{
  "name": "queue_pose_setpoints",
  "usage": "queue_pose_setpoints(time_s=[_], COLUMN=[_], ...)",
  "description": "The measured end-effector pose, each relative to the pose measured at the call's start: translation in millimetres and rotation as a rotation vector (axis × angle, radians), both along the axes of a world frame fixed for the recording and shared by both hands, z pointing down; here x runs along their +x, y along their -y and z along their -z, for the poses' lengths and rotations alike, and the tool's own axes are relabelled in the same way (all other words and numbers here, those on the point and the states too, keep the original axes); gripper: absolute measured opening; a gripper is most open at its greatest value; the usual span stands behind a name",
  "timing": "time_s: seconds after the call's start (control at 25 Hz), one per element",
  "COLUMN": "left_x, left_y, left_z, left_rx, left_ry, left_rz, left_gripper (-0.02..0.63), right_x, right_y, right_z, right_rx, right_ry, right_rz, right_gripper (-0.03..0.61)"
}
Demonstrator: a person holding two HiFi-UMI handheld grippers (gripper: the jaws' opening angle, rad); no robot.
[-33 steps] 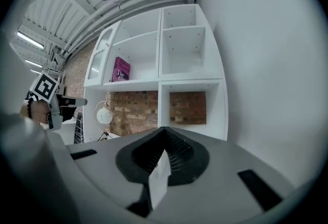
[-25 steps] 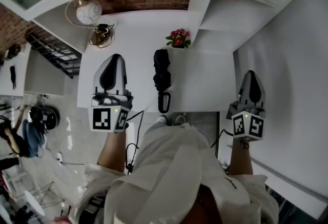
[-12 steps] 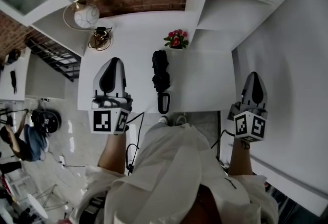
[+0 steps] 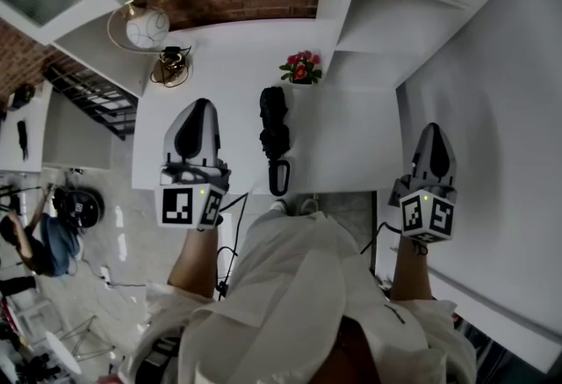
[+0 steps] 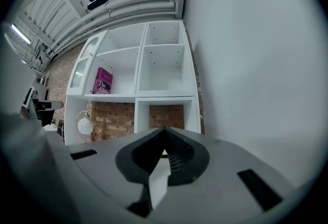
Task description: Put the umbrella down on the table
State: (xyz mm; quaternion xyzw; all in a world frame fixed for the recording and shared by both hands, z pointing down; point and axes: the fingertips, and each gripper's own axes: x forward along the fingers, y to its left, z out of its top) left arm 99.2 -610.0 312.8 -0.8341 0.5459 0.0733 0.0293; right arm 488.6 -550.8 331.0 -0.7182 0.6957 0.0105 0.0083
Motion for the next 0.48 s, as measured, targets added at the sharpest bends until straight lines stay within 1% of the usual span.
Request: queue_pose_setpoints(time_s=[0.48], left_x=[3.8], left_y=[2.1], left_z=[0.9], left_rx=[-0.002], left_ry=[0.0], left_rz=[-0.005], left_gripper=[0.041], right_x=[-1.0], right_y=[3.4], right_z=[2.0], right_rx=[-0.001], right_ry=[-0.006], right_rz=[0.007], right_gripper=[0.017])
